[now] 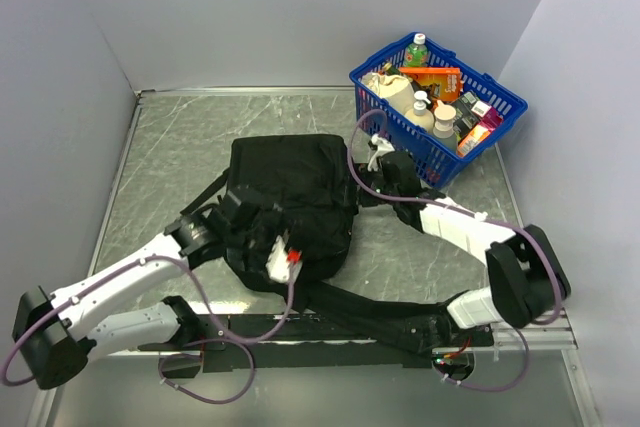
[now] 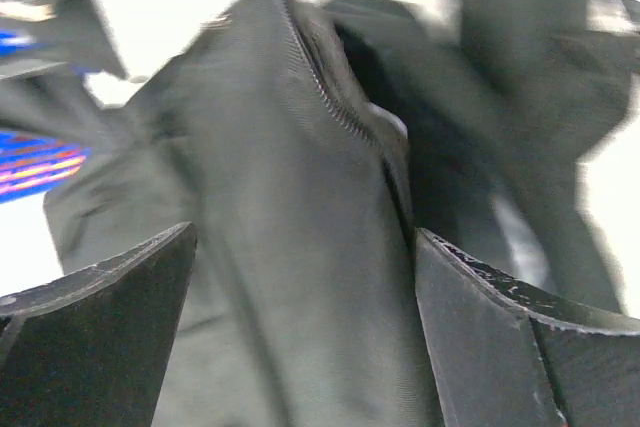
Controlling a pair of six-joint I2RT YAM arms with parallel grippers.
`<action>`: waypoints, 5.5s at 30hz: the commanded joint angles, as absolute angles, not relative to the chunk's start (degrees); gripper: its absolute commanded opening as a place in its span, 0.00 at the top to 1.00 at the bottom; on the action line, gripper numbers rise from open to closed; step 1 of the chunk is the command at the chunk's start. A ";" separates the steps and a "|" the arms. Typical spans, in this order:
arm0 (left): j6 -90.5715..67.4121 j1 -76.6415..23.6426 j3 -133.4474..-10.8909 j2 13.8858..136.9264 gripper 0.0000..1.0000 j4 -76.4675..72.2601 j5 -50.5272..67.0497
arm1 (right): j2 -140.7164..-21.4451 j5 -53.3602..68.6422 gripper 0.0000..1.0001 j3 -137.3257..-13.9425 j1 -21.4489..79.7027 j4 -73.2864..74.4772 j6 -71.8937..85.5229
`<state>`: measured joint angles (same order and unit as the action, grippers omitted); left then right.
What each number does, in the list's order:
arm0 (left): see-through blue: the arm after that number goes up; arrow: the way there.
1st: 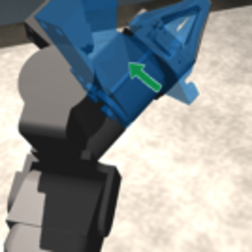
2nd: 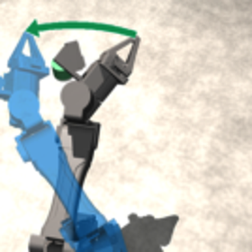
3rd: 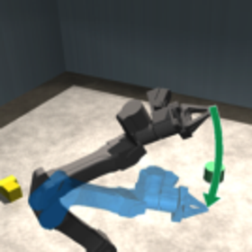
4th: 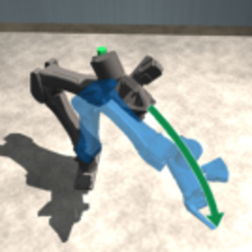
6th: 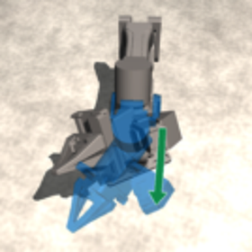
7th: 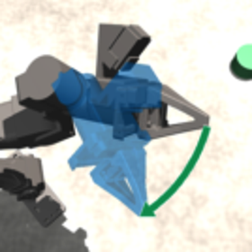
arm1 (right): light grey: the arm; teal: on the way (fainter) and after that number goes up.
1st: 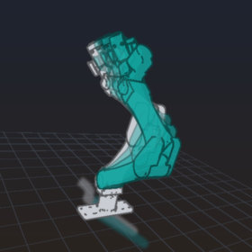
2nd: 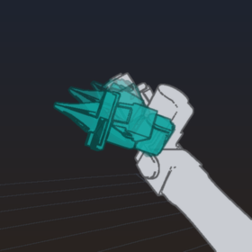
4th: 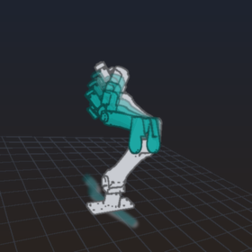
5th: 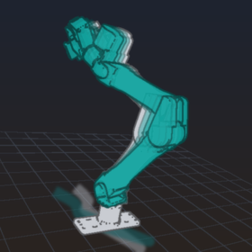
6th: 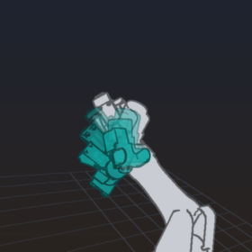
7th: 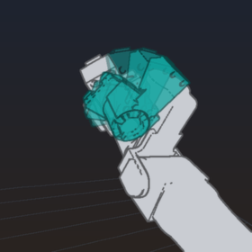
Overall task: Pack the student bag
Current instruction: Adjust the student bag at the center of the board, then zip the student bag at the center of the board.
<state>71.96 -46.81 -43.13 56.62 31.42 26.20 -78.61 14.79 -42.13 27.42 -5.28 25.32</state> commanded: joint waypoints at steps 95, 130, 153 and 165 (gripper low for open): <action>89.38 -55.81 -78.94 98.97 0.99 39.30 15.12 | -76.99 30.50 1.00 -46.32 27.42 -14.68 29.00; 72.33 -60.82 -56.69 69.70 0.99 21.53 19.32 | -80.51 25.84 1.00 -49.66 27.42 -9.76 25.67; 74.88 -61.96 -48.96 60.12 0.99 23.38 27.07 | -90.70 17.93 1.00 -61.25 22.94 -4.05 24.79; 72.16 -63.28 -46.94 61.87 0.99 19.34 24.70 | -90.54 19.25 0.33 -66.46 23.11 2.63 24.34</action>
<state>73.95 -61.80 -47.70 62.02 23.73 20.71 -96.42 21.26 -68.36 23.44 4.38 24.16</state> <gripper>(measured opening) 0.024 0.507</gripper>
